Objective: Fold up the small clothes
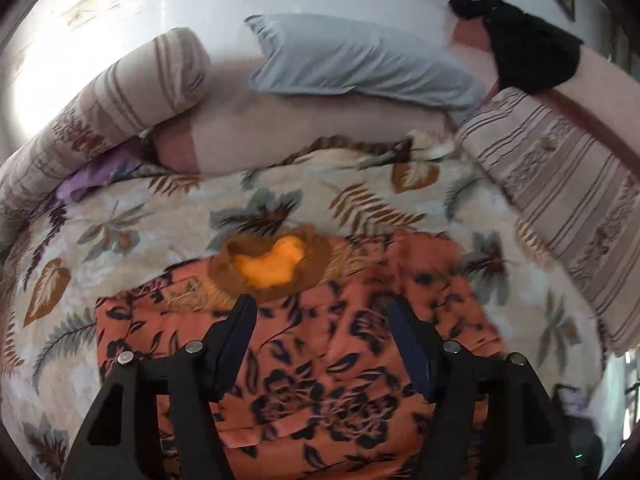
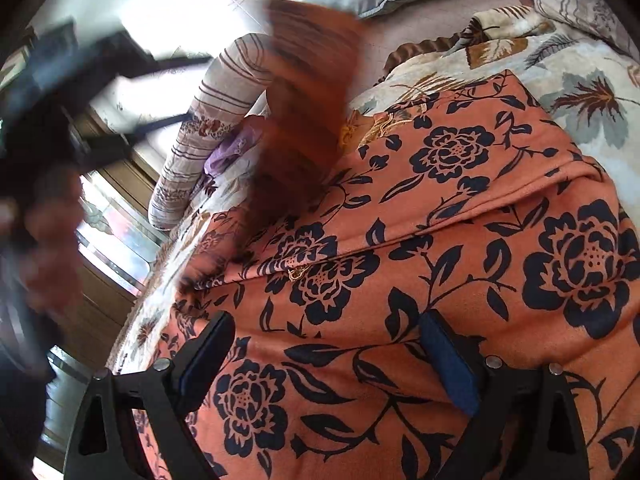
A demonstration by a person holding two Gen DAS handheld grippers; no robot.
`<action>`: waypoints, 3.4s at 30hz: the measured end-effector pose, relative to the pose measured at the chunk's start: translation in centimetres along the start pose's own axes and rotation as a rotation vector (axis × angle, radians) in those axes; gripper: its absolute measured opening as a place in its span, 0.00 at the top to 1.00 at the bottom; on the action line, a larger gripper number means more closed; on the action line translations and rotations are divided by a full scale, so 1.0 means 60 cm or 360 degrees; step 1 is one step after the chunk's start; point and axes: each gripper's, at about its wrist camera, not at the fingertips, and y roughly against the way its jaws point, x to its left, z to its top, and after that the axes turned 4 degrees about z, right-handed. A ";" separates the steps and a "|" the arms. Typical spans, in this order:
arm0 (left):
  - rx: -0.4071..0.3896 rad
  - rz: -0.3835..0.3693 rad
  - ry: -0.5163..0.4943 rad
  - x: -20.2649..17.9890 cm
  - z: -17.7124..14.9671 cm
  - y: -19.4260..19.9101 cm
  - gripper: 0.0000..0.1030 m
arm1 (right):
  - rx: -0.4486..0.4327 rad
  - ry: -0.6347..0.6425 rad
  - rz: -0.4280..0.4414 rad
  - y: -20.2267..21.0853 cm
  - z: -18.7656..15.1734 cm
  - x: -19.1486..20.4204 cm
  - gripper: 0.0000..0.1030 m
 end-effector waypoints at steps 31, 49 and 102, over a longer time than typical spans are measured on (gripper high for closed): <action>0.0086 0.0226 0.0832 0.366 -0.257 -0.006 0.32 | -0.0027 -0.0336 -0.0573 -0.016 0.207 -0.062 0.93; 0.0266 0.0411 0.0500 0.307 -0.216 -0.077 0.20 | 0.0013 -0.0266 -0.0163 -0.008 0.221 -0.076 0.28; 0.0192 0.0047 0.0674 0.303 -0.381 0.221 0.12 | 0.0338 -0.0499 -0.0110 0.243 0.012 -0.152 0.19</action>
